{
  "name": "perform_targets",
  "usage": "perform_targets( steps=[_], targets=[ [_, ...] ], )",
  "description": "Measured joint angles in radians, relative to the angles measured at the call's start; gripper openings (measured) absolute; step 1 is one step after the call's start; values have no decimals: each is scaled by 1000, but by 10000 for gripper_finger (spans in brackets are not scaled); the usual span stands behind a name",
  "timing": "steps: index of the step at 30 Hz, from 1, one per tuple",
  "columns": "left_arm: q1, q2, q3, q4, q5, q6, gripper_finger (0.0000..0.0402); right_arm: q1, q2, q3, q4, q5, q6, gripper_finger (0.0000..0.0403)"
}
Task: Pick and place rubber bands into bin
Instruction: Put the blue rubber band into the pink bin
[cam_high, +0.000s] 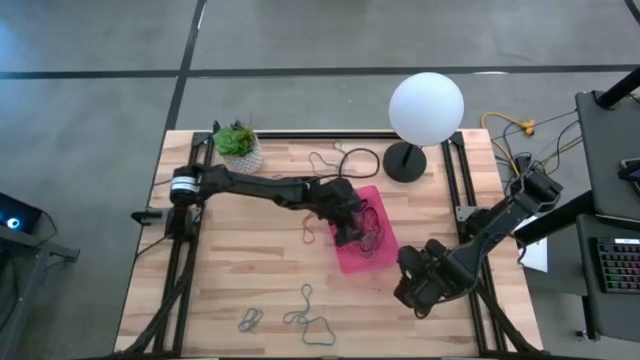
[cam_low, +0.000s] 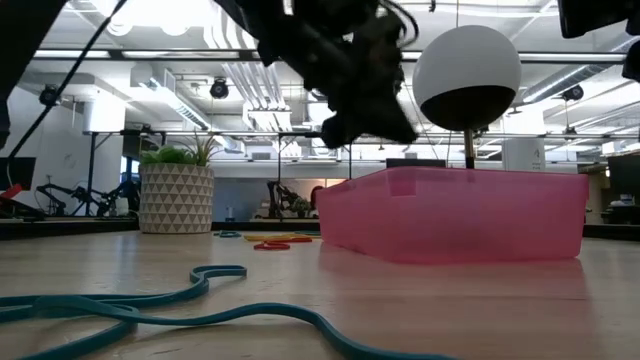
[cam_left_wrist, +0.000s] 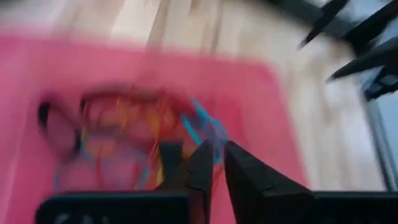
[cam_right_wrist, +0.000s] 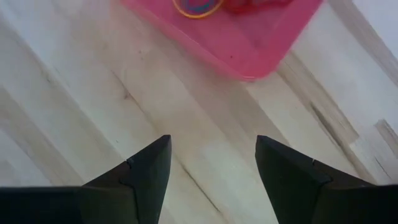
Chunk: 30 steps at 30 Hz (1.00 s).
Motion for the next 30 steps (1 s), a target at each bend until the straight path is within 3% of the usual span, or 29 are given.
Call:
perform_targets(
  steps=[4, 8, 11, 15, 23, 26, 30],
  targets=[
    [-5, 21, 42, -221, 32, -1, 69, -19, 0, -1, 92, 4, -145, 219],
    [-52, -40, 45, -365, 64, 140, 101, -53, 0, -3, 198, 69, -277, 219],
    [-114, -113, 47, -471, 80, 250, 110, -87, 0, -12, 298, 97, -427, 219],
    [-196, -196, 2, -529, 78, 253, 111, -142, 0, -30, 460, 85, -688, 219],
    [-371, -338, -191, -494, -101, -43, 111, -199, 41, -29, 752, -126, -1298, 219],
    [-443, -378, -276, -445, -199, -222, 111, -203, 113, 17, 808, -215, -1374, 219],
    [-542, -404, -359, -351, -305, -430, 111, -203, 247, 97, 822, -265, -1341, 219]
  ],
)
